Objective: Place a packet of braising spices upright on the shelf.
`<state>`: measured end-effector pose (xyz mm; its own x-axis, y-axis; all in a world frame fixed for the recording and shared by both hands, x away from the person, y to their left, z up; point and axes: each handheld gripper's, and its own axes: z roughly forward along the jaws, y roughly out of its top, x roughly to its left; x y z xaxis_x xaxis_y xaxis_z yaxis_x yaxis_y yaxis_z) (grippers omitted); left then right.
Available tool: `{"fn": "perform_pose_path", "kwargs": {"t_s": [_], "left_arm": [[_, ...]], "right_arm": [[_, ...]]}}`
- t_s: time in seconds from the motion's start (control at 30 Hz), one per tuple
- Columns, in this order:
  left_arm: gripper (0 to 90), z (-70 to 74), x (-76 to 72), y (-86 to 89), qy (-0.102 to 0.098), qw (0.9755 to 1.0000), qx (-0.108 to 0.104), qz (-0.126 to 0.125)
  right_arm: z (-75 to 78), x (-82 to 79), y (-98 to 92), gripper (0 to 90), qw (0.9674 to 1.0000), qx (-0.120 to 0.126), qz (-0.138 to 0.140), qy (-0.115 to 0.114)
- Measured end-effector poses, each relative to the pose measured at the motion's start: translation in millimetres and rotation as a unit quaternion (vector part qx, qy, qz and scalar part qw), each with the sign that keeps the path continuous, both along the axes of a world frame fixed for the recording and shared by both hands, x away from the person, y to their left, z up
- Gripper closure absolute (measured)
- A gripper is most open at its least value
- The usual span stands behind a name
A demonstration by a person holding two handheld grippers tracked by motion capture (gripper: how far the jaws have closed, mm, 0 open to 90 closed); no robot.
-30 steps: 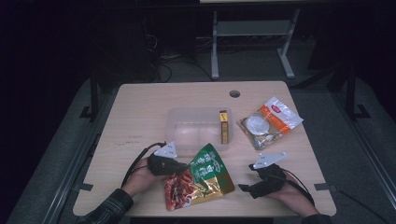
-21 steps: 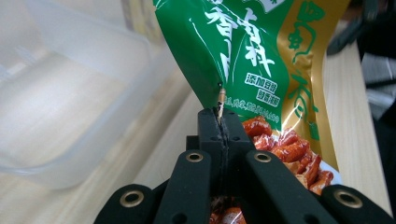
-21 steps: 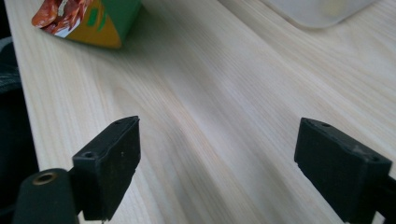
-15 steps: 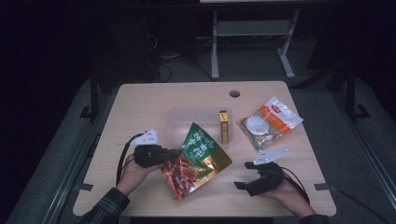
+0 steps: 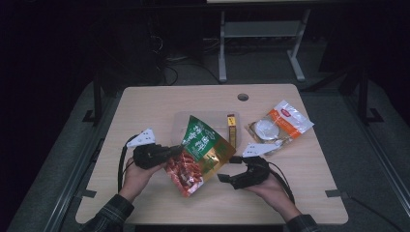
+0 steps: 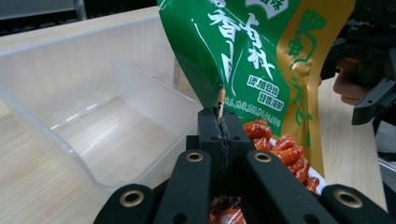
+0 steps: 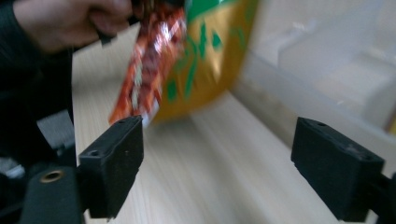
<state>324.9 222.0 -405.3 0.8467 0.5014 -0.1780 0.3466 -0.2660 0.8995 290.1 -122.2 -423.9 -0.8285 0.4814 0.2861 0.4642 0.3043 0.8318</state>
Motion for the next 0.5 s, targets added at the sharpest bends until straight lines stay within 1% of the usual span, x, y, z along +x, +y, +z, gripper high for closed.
{"fn": "perform_pose_path", "kwargs": {"t_s": [0.03, 0.07, 0.1, 0.13, 0.17, 0.27, 0.3, 0.33, 0.37, 0.4, 0.43, 0.47, 0.5], "left_arm": [[90.0, 0.1, -0.2, 0.3, 0.001, 1.0, -0.002, 0.002], [90.0, 0.2, 0.0, 0.6, 0.0, 1.0, -0.003, 0.003], [90.0, 0.3, 0.2, 0.9, -0.002, 1.0, -0.002, 0.004], [90.0, 0.1, 0.0, 1.2, -0.002, 1.0, -0.005, 0.006], [90.0, 0.1, 0.0, 1.2, -0.002, 1.0, -0.005, 0.006], [90.0, 0.2, -0.4, 1.5, -0.002, 0.9999, -0.007, 0.008], [90.0, 0.1, -0.5, 1.7, -0.003, 0.9999, -0.008, 0.008], [90.0, -0.1, -0.5, 2.1, -0.004, 0.9999, -0.009, 0.007], [90.0, -0.3, -0.9, 2.0, -0.004, 0.9999, -0.01, 0.007], [90.0, -0.2, -1.1, 2.0, -0.005, 0.9999, -0.01, 0.007], [90.0, -0.2, -1.2, 2.0, -0.006, 0.9999, -0.011, 0.008], [90.0, 0.0, -0.7, 3.5, -0.006, 0.9998, -0.015, 0.01], [90.0, 0.0, -0.7, 3.5, -0.006, 0.9998, -0.015, 0.01]], "right_arm": [[0.0, 0.0, 0.0, 19.6, 1.0, 0.0, 0.0, 0.0], [2.1, 5.5, 6.6, 22.9, 0.9998, 0.019, -0.007, -0.004], [2.1, 5.5, 6.6, 22.9, 0.9998, 0.019, -0.007, -0.004], [4.0, 10.3, 11.9, 27.5, 0.9994, 0.031, -0.011, -0.005], [4.0, 10.3, 11.9, 27.5, 0.9994, 0.031, -0.011, -0.005], [5.5, 17.3, 18.4, 39.2, 0.9985, 0.053, -0.014, -0.004], [6.4, 20.5, 22.2, 49.4, 0.9979, 0.064, -0.009, -0.004], [6.4, 20.5, 22.2, 49.4, 0.9979, 0.064, -0.009, -0.004], [7.5, 22.1, 24.5, 60.3, 0.9973, 0.071, -0.012, -0.009], [7.5, 22.1, 24.5, 60.3, 0.9973, 0.071, -0.012, -0.009], [8.1, 22.5, 25.5, 65.1, 0.9974, 0.069, -0.014, -0.015], [9.6, 22.4, 26.3, 71.8, 0.997, 0.074, -0.015, -0.017], [9.6, 22.4, 26.3, 71.8, 0.997, 0.074, -0.015, -0.017]]}}
